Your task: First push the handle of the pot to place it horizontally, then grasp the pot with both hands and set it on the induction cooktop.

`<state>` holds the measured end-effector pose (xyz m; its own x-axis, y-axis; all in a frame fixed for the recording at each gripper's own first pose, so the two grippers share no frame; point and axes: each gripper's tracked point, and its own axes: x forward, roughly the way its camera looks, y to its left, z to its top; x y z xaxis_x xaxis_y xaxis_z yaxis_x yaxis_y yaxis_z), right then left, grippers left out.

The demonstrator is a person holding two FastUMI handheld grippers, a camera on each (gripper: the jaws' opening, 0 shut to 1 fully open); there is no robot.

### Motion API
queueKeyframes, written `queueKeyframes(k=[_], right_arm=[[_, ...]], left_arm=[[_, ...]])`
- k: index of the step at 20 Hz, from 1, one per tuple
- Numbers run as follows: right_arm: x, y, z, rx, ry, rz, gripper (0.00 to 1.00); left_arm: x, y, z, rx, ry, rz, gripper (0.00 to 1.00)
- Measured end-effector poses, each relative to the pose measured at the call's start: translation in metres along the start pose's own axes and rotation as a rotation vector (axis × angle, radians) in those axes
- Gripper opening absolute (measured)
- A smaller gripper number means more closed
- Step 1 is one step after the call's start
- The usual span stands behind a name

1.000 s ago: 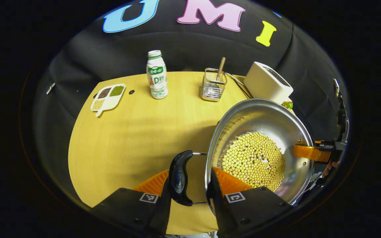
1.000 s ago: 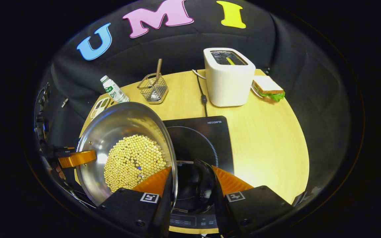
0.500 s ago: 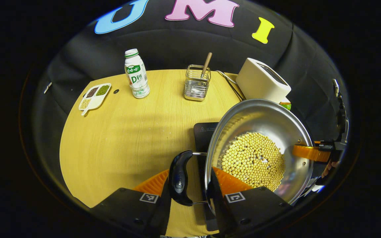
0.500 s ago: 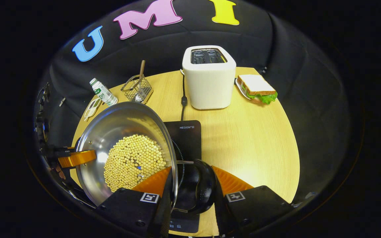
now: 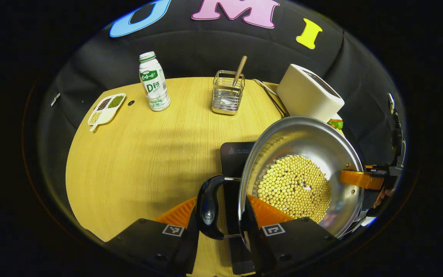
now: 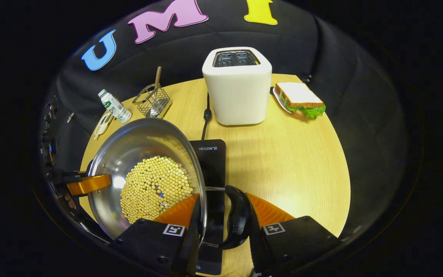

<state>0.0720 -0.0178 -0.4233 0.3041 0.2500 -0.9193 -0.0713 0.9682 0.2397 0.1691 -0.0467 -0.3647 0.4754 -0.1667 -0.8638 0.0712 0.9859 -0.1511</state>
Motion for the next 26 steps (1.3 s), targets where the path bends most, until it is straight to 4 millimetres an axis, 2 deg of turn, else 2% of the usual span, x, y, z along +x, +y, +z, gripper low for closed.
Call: queueKeyframes(k=[5, 6, 9, 13, 14, 15, 18, 19, 20, 21, 26], right_arm=[[0.004, 0.001, 0.002, 0.006, -0.005, 0.001, 0.58], [0.003, 0.001, 0.002, 0.01, -0.005, 0.004, 0.58], [0.004, 0.001, 0.003, 0.014, -0.006, 0.01, 0.58], [0.004, 0.002, 0.003, 0.022, -0.003, 0.012, 0.59], [0.004, 0.001, 0.003, 0.024, -0.002, 0.011, 0.55], [0.005, 0.001, 0.004, 0.026, 0.0, 0.01, 0.61], [0.002, 0.008, 0.006, 0.031, -0.016, 0.031, 0.66], [0.001, 0.01, 0.009, 0.033, -0.024, 0.038, 0.8], [-0.001, 0.011, 0.009, 0.034, -0.028, 0.039, 0.88], [-0.002, 0.012, 0.01, 0.033, -0.028, 0.037, 0.99], [-0.009, 0.009, 0.016, 0.026, -0.066, 0.003, 0.99]], left_arm=[[0.001, 0.002, 0.002, 0.002, -0.008, 0.0, 0.58], [0.001, 0.002, 0.002, 0.004, -0.009, -0.001, 0.61], [0.001, 0.002, 0.004, -0.005, -0.013, -0.003, 0.58], [-0.001, 0.002, 0.003, -0.002, -0.001, -0.009, 0.59], [-0.001, 0.002, 0.003, 0.0, 0.005, -0.01, 0.6], [0.0, 0.003, 0.003, 0.002, 0.009, -0.01, 0.6], [0.0, -0.003, 0.001, -0.002, 0.012, -0.029, 0.67], [0.0, -0.005, 0.002, -0.008, 0.004, -0.032, 0.77], [0.0, -0.004, 0.004, -0.009, -0.004, -0.028, 0.83], [-0.003, -0.003, 0.004, -0.008, -0.008, -0.028, 0.95], [-0.01, -0.001, 0.009, 0.015, -0.029, -0.004, 0.96]])
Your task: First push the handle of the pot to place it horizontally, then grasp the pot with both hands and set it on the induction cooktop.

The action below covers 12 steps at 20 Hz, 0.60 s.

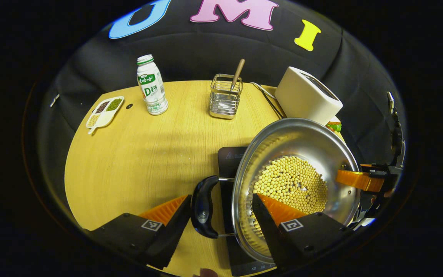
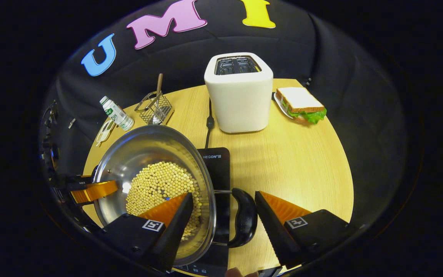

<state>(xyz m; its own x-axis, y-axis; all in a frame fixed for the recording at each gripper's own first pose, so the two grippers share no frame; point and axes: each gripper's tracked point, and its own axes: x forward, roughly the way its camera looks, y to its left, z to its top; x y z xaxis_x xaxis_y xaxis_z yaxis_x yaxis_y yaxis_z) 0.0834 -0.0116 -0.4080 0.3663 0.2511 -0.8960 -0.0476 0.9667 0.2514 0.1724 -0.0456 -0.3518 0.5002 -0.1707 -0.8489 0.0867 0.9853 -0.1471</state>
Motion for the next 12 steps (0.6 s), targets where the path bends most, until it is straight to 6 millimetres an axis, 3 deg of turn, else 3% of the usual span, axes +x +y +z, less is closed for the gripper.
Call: queueKeyframes(k=[7, 12], right_arm=[[-0.035, 0.002, 0.019, 0.011, -0.124, -0.038, 0.99], [-0.084, 0.007, 0.048, -0.02, -0.284, -0.06, 0.99]], left_arm=[[-0.035, 0.001, 0.014, 0.024, -0.094, 0.017, 0.95], [-0.081, -0.013, 0.032, 0.027, -0.238, -0.005, 0.95]])
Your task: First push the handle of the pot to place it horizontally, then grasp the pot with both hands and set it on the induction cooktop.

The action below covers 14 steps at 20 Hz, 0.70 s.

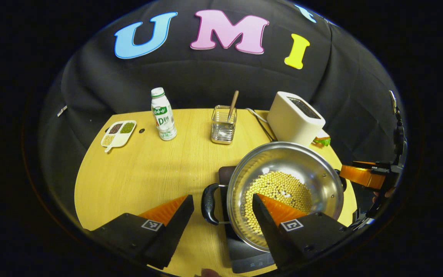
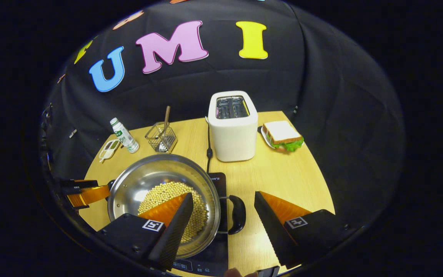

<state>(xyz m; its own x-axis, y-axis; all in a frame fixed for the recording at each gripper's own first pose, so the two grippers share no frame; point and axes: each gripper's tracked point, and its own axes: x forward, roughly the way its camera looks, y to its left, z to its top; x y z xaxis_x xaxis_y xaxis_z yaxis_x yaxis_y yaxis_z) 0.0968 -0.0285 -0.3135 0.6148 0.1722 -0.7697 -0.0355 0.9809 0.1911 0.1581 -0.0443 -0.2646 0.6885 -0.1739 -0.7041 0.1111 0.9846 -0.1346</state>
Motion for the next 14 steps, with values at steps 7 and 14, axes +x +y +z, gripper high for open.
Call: queueKeyframes(k=[7, 14], right_arm=[[-0.078, 0.012, 0.06, -0.04, -0.24, -0.018, 0.99], [-0.156, 0.039, 0.106, -0.081, -0.46, -0.025, 0.98]], left_arm=[[-0.078, -0.009, 0.046, 0.01, -0.256, 0.011, 0.96], [-0.154, -0.001, 0.077, 0.008, -0.432, 0.035, 0.95]])
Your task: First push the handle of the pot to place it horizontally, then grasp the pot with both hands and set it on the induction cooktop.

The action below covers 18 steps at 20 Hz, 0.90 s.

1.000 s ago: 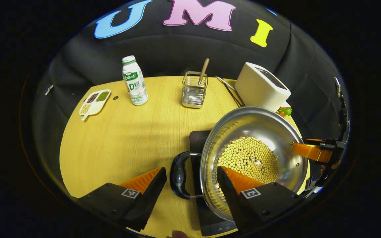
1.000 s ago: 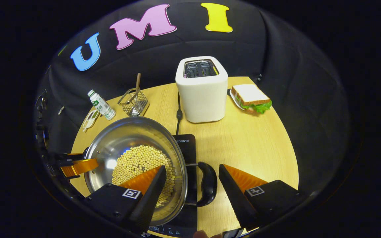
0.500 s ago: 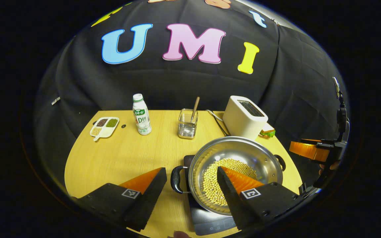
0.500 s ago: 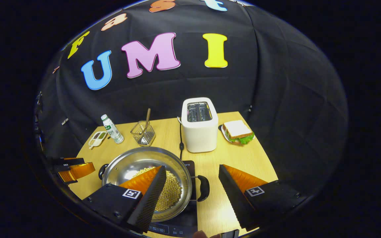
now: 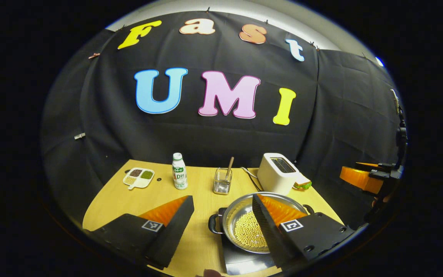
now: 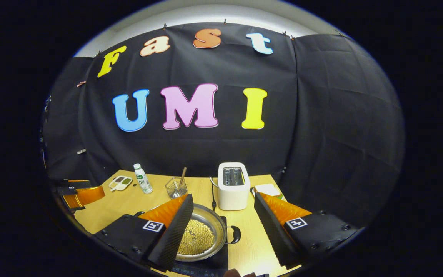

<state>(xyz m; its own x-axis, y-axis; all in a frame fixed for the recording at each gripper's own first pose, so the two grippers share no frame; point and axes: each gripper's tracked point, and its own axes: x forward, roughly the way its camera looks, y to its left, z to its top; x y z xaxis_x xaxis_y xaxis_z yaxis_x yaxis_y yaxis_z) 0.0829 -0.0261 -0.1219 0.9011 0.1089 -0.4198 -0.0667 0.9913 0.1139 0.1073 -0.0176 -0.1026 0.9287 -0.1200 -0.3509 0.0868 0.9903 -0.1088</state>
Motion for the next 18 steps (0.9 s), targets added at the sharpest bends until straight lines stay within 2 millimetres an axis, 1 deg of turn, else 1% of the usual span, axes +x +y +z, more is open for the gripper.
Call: queueKeyframes(k=[4, 8, 12, 14, 16, 18], right_arm=[[-0.022, 0.011, 0.037, -0.006, -0.109, -0.011, 0.98], [-0.043, 0.018, 0.067, -0.004, -0.2, -0.026, 0.98], [-0.062, 0.02, 0.093, -0.009, -0.3, -0.057, 0.98], [-0.07, 0.02, 0.098, -0.032, -0.331, -0.07, 0.98], [-0.075, 0.026, 0.094, -0.032, -0.322, -0.062, 0.98], [-0.077, 0.026, 0.091, -0.025, -0.316, -0.064, 0.99]], left_arm=[[-0.03, 0.006, 0.028, 0.015, -0.09, 0.005, 0.95], [-0.057, 0.017, 0.054, 0.006, -0.174, 0.021, 0.95], [-0.078, 0.025, 0.069, 0.009, -0.224, 0.024, 0.95], [-0.087, 0.03, 0.077, 0.02, -0.25, 0.034, 0.95], [-0.093, 0.034, 0.078, 0.041, -0.263, 0.046, 0.95], [-0.098, 0.03, 0.075, 0.057, -0.267, 0.045, 0.95]])
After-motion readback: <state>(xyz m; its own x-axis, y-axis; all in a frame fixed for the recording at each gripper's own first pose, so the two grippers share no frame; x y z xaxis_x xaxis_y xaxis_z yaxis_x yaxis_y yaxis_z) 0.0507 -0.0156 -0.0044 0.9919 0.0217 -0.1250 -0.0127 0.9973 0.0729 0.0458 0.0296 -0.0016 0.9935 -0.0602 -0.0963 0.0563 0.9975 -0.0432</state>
